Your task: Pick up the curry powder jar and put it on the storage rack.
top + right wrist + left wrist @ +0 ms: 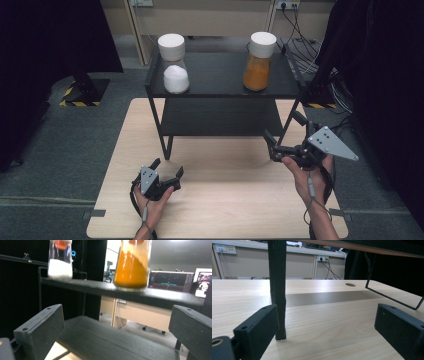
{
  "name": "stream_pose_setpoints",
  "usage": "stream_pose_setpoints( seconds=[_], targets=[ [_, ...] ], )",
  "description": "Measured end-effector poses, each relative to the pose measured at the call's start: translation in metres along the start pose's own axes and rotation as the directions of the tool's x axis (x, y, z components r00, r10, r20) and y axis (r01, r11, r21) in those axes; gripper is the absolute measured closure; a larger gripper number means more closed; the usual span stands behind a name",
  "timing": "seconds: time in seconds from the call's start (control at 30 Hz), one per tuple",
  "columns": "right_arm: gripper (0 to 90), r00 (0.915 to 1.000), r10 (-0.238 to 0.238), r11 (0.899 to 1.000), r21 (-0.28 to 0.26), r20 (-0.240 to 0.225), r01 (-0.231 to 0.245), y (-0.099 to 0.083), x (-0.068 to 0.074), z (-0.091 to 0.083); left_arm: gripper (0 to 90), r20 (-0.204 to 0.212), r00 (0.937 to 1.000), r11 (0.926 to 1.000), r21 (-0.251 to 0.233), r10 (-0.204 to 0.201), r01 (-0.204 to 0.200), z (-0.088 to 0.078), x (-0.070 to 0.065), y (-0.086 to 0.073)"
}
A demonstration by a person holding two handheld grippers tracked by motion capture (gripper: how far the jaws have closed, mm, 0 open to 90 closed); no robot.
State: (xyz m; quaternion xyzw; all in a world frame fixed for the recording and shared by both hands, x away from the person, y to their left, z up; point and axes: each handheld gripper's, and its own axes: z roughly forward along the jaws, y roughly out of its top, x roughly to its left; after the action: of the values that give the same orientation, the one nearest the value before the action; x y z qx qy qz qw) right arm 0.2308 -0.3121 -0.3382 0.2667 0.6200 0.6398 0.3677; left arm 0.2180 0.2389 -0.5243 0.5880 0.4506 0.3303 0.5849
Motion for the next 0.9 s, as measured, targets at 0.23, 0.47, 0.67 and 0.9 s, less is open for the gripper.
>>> stream_pose_setpoints(
  seconds=[0.23,0.47,0.67,0.9],
  targets=[
    [0.5,1.0000,0.006,0.999,0.033,-0.002,-0.006,-0.025,0.007,-0.012,4.8,0.000,1.0000,1.0000,0.000,0.001,-0.001,0.000,0.000,0.000],
    [0.5,0.9998,0.016,0.998,0.068,0.008,-0.017,-0.052,0.016,-0.024,4.8,0.000,1.0000,1.0000,0.000,0.001,-0.001,0.000,0.000,0.000],
    [0.5,0.9997,0.026,0.994,0.107,-0.001,-0.025,-0.076,0.021,-0.031,4.8,0.000,1.0000,1.0000,-0.001,0.003,-0.003,0.000,0.000,0.000],
    [0.5,0.9994,0.036,0.990,0.134,-0.006,-0.034,-0.097,0.027,-0.036,4.7,-0.001,1.0000,1.0000,-0.002,0.005,-0.005,0.000,0.000,0.000]
  ],
)
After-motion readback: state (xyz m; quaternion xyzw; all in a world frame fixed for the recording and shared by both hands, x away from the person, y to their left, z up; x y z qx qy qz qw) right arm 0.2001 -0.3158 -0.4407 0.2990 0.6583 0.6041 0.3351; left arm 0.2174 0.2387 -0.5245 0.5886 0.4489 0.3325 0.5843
